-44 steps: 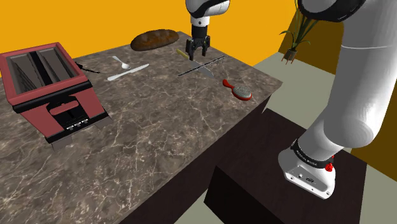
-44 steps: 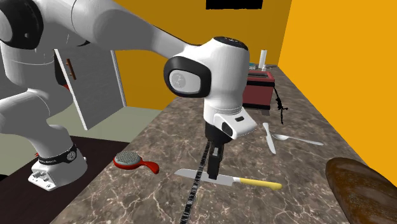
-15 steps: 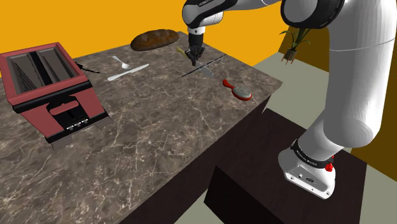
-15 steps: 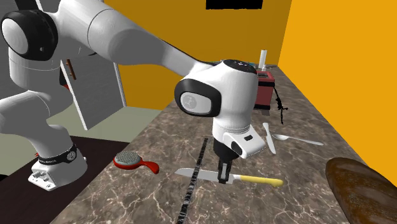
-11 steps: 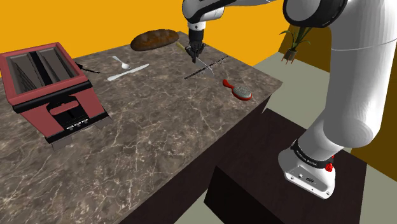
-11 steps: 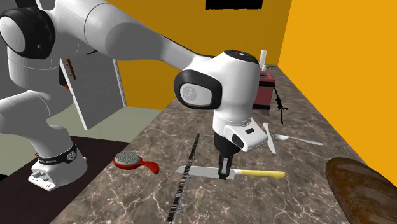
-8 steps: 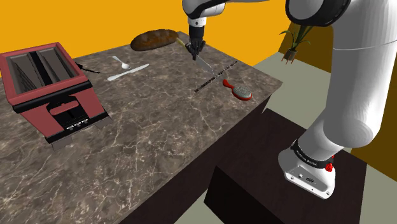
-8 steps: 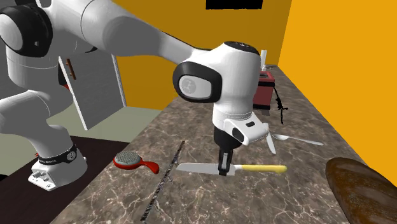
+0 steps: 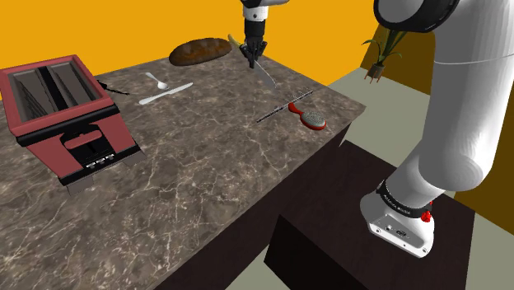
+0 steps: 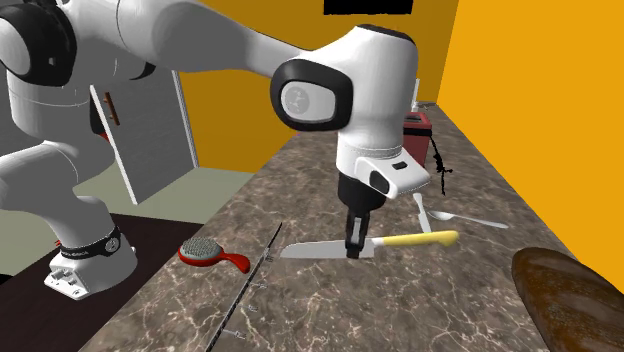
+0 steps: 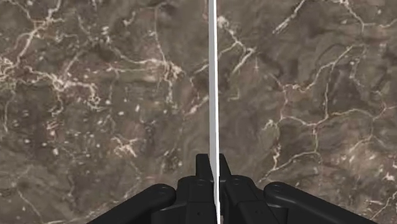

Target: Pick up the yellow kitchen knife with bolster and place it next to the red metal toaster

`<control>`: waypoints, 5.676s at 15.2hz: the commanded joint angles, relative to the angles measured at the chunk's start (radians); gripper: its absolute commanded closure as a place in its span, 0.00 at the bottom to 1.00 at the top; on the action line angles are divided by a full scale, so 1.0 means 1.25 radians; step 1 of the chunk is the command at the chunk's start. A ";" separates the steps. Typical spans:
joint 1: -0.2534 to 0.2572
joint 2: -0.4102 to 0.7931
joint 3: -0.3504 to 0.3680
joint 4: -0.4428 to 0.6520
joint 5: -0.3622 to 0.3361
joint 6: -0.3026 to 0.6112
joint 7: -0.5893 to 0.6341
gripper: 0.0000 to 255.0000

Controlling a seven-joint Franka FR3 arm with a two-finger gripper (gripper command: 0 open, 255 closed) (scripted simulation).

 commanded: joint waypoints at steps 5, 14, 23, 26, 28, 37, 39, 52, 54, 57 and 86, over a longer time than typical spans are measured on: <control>-0.001 -0.011 -0.001 0.047 -0.002 -0.058 0.003 1.00; -0.004 -0.011 -0.002 0.144 -0.003 -0.155 0.007 1.00; -0.010 0.013 -0.002 0.280 -0.001 -0.266 0.011 1.00; -0.013 0.030 -0.001 0.338 0.000 -0.309 0.013 1.00; -0.015 0.044 -0.001 0.384 0.001 -0.340 0.014 1.00; -0.014 0.100 0.003 0.563 0.006 -0.461 0.033 1.00; 0.021 0.023 0.005 0.435 -0.001 -0.409 0.060 1.00; 0.188 -0.188 0.068 0.114 -0.028 -0.291 0.271 1.00; 0.211 -0.202 0.081 0.095 -0.030 -0.283 0.306 1.00; 0.245 -0.215 0.101 0.076 -0.033 -0.275 0.359 1.00; 0.387 -0.214 0.188 -0.100 -0.048 -0.089 0.582 1.00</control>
